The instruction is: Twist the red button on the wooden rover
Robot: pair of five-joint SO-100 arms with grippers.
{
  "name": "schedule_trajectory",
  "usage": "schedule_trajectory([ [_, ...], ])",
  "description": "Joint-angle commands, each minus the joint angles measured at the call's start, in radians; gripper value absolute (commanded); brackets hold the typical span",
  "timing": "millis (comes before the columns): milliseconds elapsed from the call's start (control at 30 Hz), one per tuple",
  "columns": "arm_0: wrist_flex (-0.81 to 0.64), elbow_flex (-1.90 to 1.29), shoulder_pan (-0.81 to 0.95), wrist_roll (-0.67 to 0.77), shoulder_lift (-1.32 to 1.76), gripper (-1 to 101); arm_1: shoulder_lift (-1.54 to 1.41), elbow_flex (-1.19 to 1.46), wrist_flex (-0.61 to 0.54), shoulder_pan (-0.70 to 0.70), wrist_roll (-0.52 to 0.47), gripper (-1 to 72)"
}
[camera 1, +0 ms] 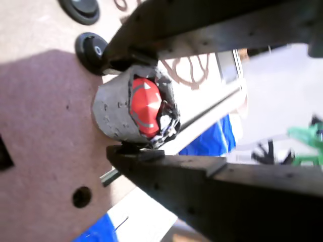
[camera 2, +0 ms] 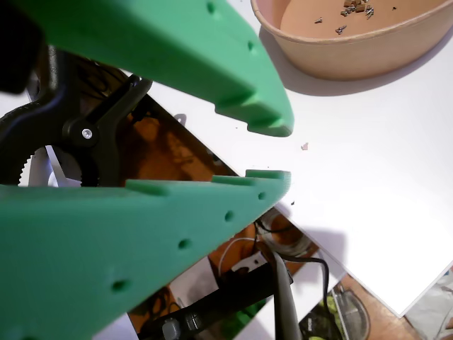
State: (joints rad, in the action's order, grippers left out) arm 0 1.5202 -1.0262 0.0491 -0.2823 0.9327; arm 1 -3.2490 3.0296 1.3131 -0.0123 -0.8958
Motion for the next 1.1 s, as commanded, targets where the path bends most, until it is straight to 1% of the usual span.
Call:
schedule_trajectory([
  [0, 0.015, 0.041, 0.009, -0.063, 0.064, 0, -0.002, -0.005, 0.011, 0.005, -0.012, 2.5],
  [533, 0.012, 0.041, 0.067, -0.347, 0.086, 0, -0.002, -0.005, 0.011, 0.005, -0.012, 2.5],
  [1067, 0.074, 0.041, 0.078, -0.603, 0.104, 0, -0.002, -0.005, 0.011, 0.005, -0.012, 2.5],
])
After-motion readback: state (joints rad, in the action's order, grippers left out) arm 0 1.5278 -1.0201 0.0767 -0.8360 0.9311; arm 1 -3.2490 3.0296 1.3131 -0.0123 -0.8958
